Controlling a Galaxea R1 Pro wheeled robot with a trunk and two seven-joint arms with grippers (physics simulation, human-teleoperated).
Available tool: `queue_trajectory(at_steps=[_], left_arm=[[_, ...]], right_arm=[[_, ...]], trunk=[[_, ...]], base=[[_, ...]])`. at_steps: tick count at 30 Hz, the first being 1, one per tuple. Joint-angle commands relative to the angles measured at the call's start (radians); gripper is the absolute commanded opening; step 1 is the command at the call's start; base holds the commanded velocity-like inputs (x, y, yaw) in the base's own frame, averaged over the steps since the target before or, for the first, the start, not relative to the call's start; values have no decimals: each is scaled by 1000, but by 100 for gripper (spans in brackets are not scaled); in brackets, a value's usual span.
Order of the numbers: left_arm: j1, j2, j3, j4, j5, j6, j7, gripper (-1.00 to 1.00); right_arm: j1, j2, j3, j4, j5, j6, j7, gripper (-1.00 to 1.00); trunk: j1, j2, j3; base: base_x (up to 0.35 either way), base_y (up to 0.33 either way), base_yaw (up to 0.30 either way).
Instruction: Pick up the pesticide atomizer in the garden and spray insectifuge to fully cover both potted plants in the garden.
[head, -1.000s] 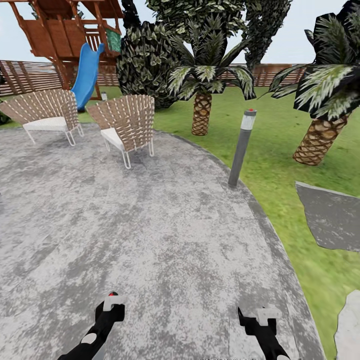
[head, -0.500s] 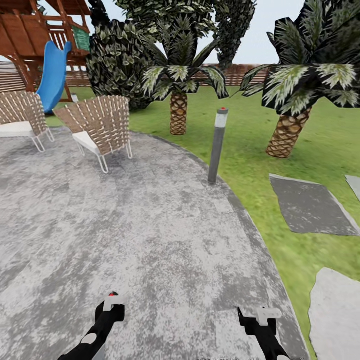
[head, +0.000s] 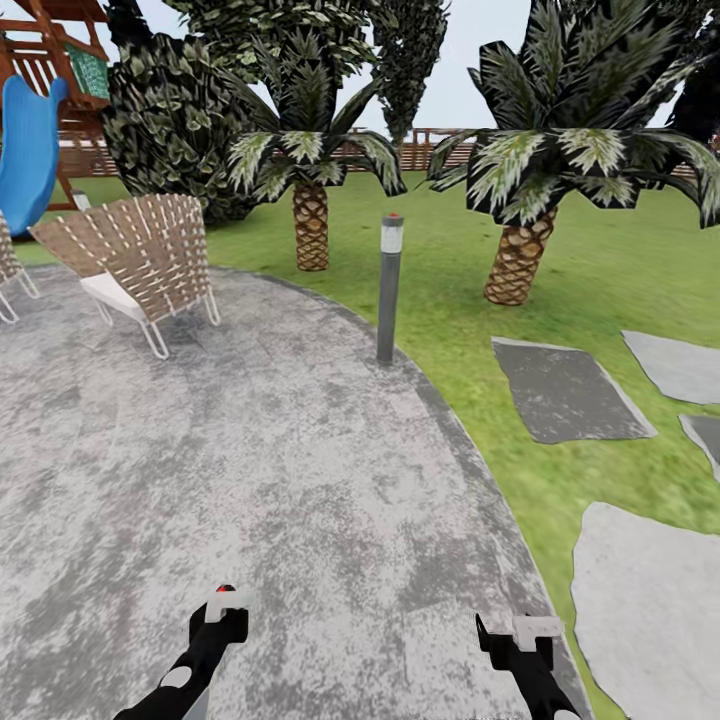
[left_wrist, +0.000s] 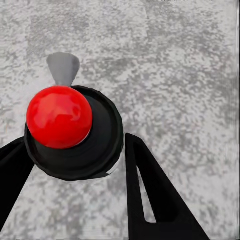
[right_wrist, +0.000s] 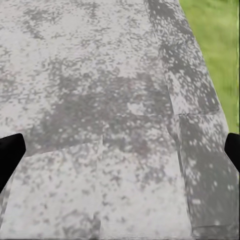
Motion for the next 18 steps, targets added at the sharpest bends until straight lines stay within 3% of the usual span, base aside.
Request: queue_trajectory(at_steps=[1,18], left_arm=[[0,0,2,0,0,-3,-1,-100],[0,1,3,0,1,-3,-1,-100]], right_arm=[[-1,1,-1,2,0,-3,0,100],[-1,2,0,2,0,-3,-1,100]], trunk=[[0,0,-1],[0,0,-1]], base=[[0,0,-281],[0,0,-281]])
